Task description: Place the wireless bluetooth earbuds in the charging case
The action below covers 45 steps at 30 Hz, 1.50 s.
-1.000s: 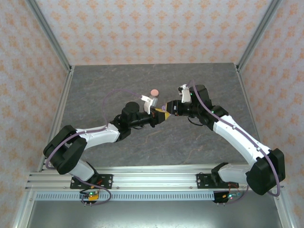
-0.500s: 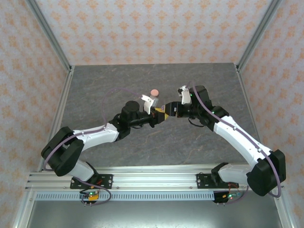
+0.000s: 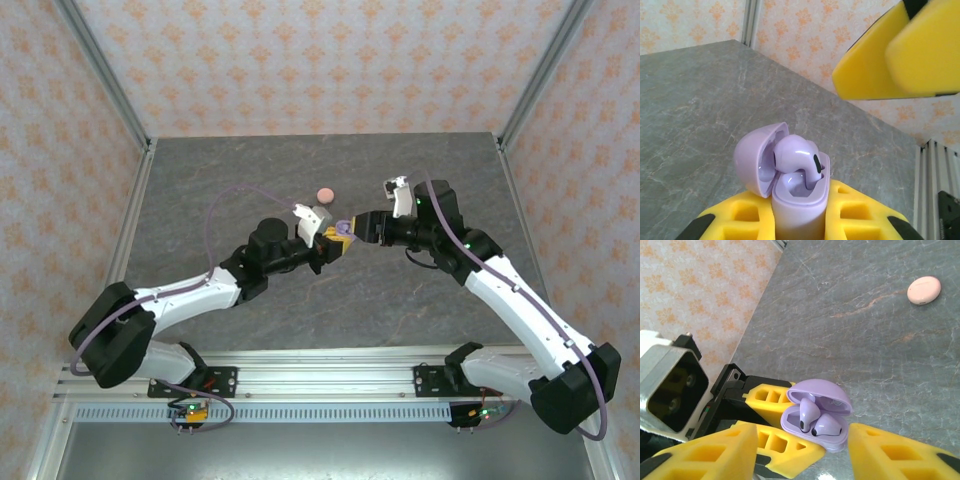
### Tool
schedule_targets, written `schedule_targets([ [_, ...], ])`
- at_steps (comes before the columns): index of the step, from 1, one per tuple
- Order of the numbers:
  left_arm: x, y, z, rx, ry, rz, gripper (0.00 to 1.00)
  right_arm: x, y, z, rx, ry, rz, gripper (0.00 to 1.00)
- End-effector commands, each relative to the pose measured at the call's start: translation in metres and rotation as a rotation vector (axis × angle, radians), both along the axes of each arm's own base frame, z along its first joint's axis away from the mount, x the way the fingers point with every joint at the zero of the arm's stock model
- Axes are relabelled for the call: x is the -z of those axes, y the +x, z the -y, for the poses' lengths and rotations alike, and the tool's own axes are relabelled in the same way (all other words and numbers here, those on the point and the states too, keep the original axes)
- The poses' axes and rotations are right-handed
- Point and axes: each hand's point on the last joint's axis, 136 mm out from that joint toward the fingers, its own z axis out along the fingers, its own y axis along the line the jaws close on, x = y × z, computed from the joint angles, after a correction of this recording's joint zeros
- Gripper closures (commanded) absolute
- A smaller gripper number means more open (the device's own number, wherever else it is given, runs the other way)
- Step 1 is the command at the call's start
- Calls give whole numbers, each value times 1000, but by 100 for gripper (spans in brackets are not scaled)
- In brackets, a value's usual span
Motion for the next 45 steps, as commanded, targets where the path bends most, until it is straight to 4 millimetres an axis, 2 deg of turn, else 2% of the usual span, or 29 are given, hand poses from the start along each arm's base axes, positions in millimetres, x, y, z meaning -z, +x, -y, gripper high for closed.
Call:
schedule_targets([
  [1,-6,-2,-6,-19,32,74,94,-14,-6,-5,-29,28,12,61],
  [5,-9,-7,-6,-2,46,96,94,-15,-7,-10,-54,44,4,78],
  [11,-10,-14,-2,37,46,102,94,-9,-5,-15,-70,23,-26,86],
  [27,-15,-21,2,75,40,110,94,0,-3,-24,-92,-4,-55,88],
  [29,-15,-21,3,76,41,108,94,8,-1,-27,-99,-19,-78,87],
  [38,-17,-21,4,76,33,100,94,17,-1,-33,-117,-46,-107,87],
  [45,-16,-19,5,74,36,94,94,15,-6,-39,-151,-36,-111,80],
])
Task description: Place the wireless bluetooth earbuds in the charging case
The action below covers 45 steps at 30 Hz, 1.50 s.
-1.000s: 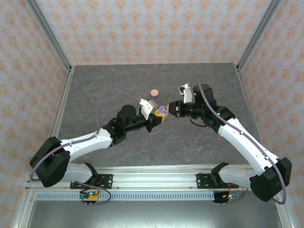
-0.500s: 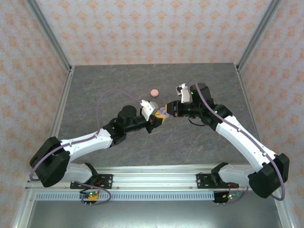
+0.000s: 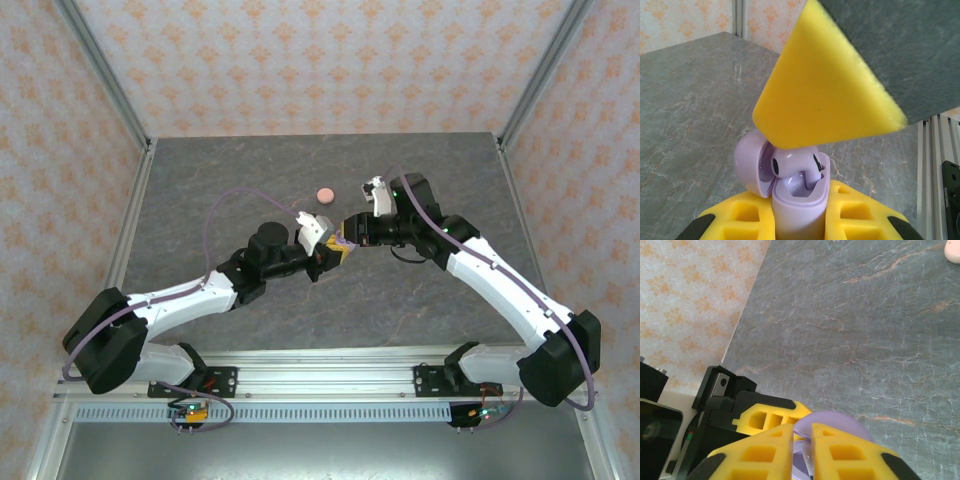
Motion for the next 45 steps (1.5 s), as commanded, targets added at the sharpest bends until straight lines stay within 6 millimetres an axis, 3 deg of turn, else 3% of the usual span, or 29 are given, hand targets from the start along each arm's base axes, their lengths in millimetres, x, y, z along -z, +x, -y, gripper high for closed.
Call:
schedule_targets([
  [1,-23,-2,3,11,-43,46,94,-8,-6,-6,-42,8,1,77],
  [10,-21,1,3,-5,-30,32,94,-12,0,4,14,-24,40,59],
  [19,-15,-3,2,11,2,33,93,-20,15,29,187,-68,117,57],
  [22,-14,-7,2,30,22,44,94,-16,18,31,202,-91,99,58],
  [31,-19,-25,0,110,61,96,94,1,14,11,118,-84,-38,77],
  [38,-21,-36,-1,162,115,126,93,10,13,3,85,-80,-93,79],
  [45,-23,-36,-1,159,120,130,93,19,9,-5,40,-80,-148,79],
])
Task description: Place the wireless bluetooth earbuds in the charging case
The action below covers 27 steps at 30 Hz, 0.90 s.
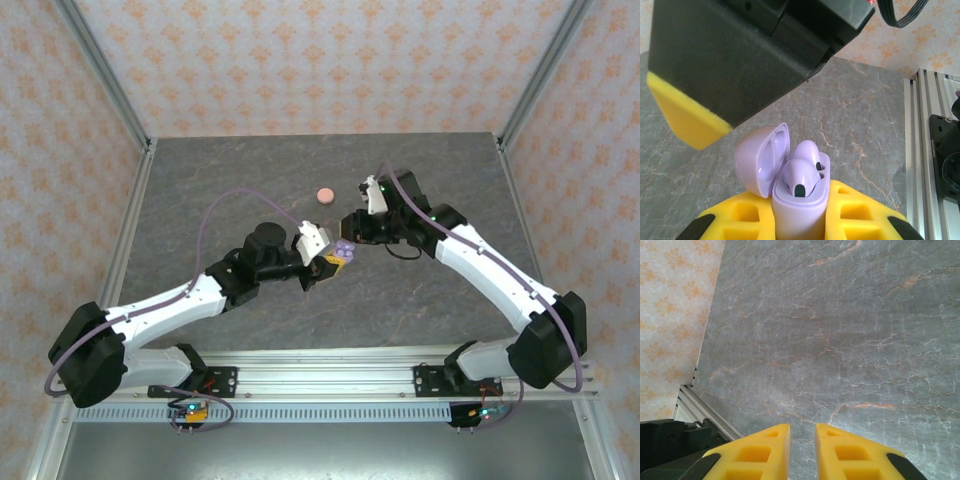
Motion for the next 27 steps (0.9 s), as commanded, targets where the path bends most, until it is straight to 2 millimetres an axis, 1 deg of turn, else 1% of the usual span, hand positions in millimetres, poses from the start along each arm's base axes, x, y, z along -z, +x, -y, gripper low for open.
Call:
schedule_targets([
  [1,-19,-4,4,33,-18,46,93,-6,-6,-7,-38,22,-32,79],
  [12,-16,8,5,-27,-4,23,93,3,-18,-10,-93,20,-76,79],
  [19,-13,23,2,-111,-3,-9,93,6,-28,-11,-127,3,-87,80],
  [27,-13,35,-2,-182,-16,-38,92,13,-30,-7,-124,-18,-97,80],
])
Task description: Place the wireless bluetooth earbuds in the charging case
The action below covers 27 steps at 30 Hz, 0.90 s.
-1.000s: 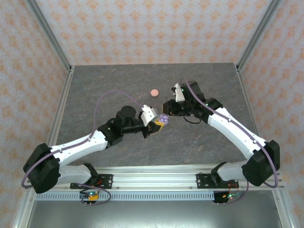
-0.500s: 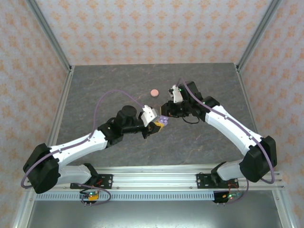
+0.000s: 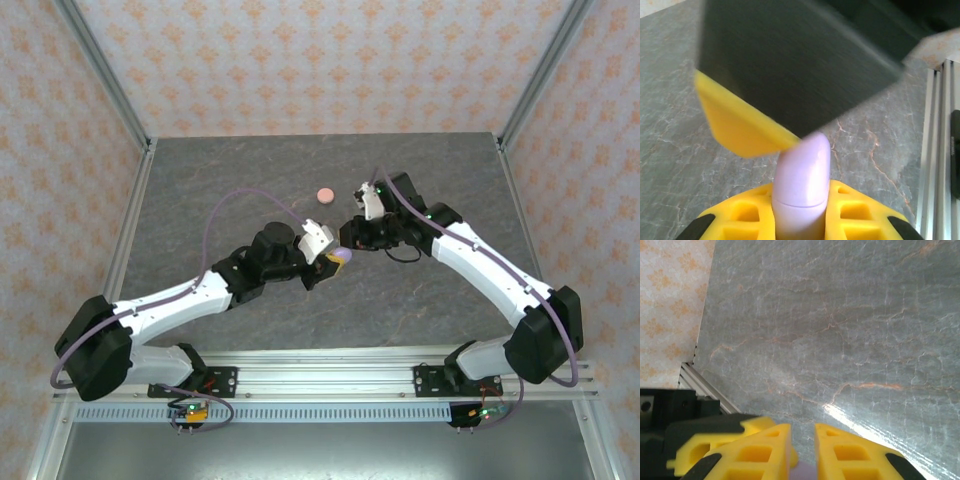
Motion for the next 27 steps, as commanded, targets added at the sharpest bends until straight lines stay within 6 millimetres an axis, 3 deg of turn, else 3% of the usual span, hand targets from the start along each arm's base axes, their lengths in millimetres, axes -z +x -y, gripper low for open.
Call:
schedule_targets([
  [1,-33,22,1,-87,-70,57,92,-1,-14,-2,-46,-6,-27,80],
  [7,-30,27,0,-108,-76,31,92,0,-8,7,1,-46,4,76],
  [16,-21,53,-17,-307,-114,-63,89,-7,32,65,359,-234,158,71],
  [25,18,93,-49,-540,-194,-379,90,4,38,118,567,-258,139,69],
  [27,30,100,-56,-591,-188,-449,90,-3,34,126,593,-234,159,69],
])
